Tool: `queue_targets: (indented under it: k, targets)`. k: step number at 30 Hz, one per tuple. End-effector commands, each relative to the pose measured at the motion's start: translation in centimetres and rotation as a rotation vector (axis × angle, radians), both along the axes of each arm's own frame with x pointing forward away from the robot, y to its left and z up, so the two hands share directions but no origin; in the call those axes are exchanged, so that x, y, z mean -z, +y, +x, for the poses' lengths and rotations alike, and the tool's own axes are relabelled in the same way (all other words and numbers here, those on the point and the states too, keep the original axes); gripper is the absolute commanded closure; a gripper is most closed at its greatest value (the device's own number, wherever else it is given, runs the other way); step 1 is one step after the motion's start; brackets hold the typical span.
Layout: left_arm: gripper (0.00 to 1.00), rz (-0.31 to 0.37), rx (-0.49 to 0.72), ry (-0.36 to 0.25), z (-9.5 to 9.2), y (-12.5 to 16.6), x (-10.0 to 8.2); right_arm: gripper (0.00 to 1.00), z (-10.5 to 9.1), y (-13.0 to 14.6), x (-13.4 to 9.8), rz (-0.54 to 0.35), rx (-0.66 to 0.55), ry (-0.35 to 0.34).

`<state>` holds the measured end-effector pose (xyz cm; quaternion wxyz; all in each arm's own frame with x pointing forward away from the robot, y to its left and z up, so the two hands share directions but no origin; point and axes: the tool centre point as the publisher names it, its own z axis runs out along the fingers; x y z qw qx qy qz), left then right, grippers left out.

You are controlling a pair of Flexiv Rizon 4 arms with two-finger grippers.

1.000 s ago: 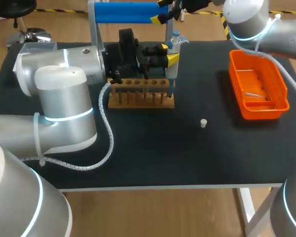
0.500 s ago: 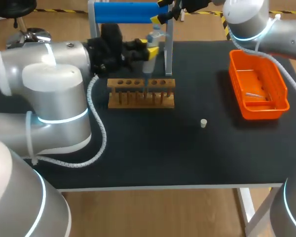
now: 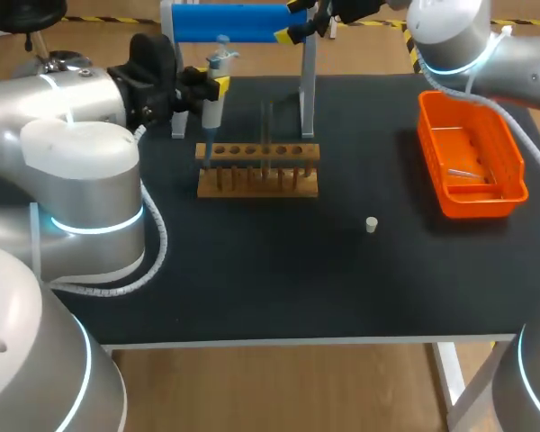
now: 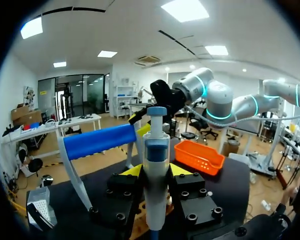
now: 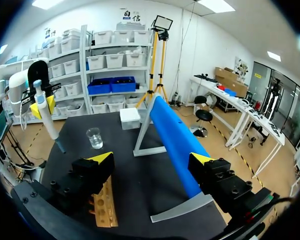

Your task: Invert the test tube, pick up the pipette, mount the tip to pipette, aspirate from beaker and dispense into the tube, eject the tip, return the pipette, and cap with the stopper.

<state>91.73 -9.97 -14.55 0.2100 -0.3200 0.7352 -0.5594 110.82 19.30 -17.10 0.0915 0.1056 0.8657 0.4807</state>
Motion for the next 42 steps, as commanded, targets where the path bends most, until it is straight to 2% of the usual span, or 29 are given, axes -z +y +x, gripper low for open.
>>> queue_targets:
  k: [1,12,25,36,42]
  targets:
    - [1.0,0.013,-0.066,0.004,1.9,-0.9,0.6,0.0,0.1,-0.1,-0.1,-0.004,-0.002,0.004]
    - [1.0,0.056,-0.184,0.012,7.8,0.8,0.6,0.0,0.1,-0.1,-0.1,-0.004,-0.002,0.004]
    - [1.0,0.07,-0.316,0.029,14.3,2.1,1.0,0.0,0.1,-0.1,-0.1,-0.004,-0.002,0.004]
    - [1.0,0.095,-0.431,0.071,17.3,2.5,1.8,0.0,0.1,-0.1,-0.1,-0.004,-0.002,0.004]
    - [1.0,0.107,-0.477,0.082,18.1,2.8,2.1,0.0,0.1,-0.1,-0.1,-0.004,-0.002,0.004]
